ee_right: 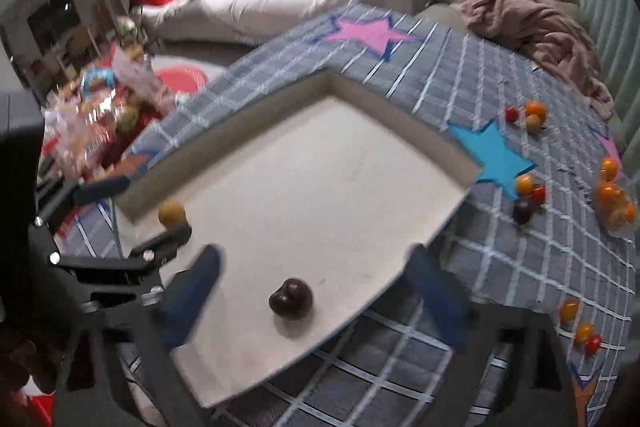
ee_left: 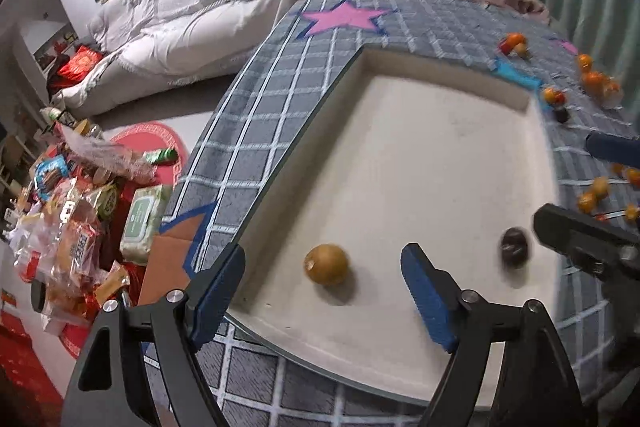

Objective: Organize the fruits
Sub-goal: 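Withdraw both grippers from the tray back over the tomatoes, then grasp the dark purple tomato with right gripper while left gripper grasps red tomato, then carry both tomatoes over the white tray and open both grippers, then withdraw both grippers from the tray toward the remaining tomatoes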

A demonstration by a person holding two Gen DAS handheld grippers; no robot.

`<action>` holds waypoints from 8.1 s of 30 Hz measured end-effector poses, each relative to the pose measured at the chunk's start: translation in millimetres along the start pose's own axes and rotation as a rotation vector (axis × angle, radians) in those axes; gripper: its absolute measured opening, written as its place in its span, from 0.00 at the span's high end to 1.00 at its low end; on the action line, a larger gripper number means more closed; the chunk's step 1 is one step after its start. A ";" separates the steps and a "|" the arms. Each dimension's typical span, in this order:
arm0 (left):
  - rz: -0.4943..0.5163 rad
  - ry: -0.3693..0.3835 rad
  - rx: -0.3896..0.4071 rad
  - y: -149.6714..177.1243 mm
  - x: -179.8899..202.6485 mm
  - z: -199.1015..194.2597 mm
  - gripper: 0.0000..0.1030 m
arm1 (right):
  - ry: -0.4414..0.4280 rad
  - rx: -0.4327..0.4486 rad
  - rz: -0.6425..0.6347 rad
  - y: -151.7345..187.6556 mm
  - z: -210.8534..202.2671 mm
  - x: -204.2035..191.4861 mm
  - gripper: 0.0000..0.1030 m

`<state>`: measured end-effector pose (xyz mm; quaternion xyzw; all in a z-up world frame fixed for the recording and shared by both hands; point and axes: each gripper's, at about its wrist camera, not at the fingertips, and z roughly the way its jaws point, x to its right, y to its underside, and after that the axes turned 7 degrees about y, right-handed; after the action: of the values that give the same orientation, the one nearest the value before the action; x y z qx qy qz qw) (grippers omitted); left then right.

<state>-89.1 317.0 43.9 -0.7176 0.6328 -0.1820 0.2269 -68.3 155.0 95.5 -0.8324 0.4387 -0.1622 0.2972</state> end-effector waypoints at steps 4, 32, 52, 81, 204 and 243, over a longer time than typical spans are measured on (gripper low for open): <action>0.030 0.037 0.036 0.0 21.8 -21.7 0.21 | 0.015 0.037 0.090 12.2 -30.4 37.3 0.00; 0.270 0.179 -0.069 49.5 204.5 -14.7 0.21 | 0.193 -0.101 0.530 200.0 -60.3 190.1 0.00; 0.141 0.140 -0.088 12.4 226.9 29.1 0.21 | 0.266 -0.080 0.306 165.9 -19.7 191.0 0.00; 0.081 0.250 -0.086 16.4 212.0 20.4 0.83 | 0.112 -0.018 0.374 169.8 -33.5 193.0 0.71; -0.017 0.081 -0.059 -95.2 31.0 105.6 0.80 | -0.057 -0.183 0.150 -62.0 125.1 47.0 0.71; 0.095 0.203 0.015 -21.5 87.1 5.6 0.42 | 0.050 -0.060 0.407 78.8 -20.1 141.7 0.00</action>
<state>-56.7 233.3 49.0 -0.6628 0.6846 -0.2473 0.1755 -49.2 -3.7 62.1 -0.7308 0.6098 -0.1061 0.2878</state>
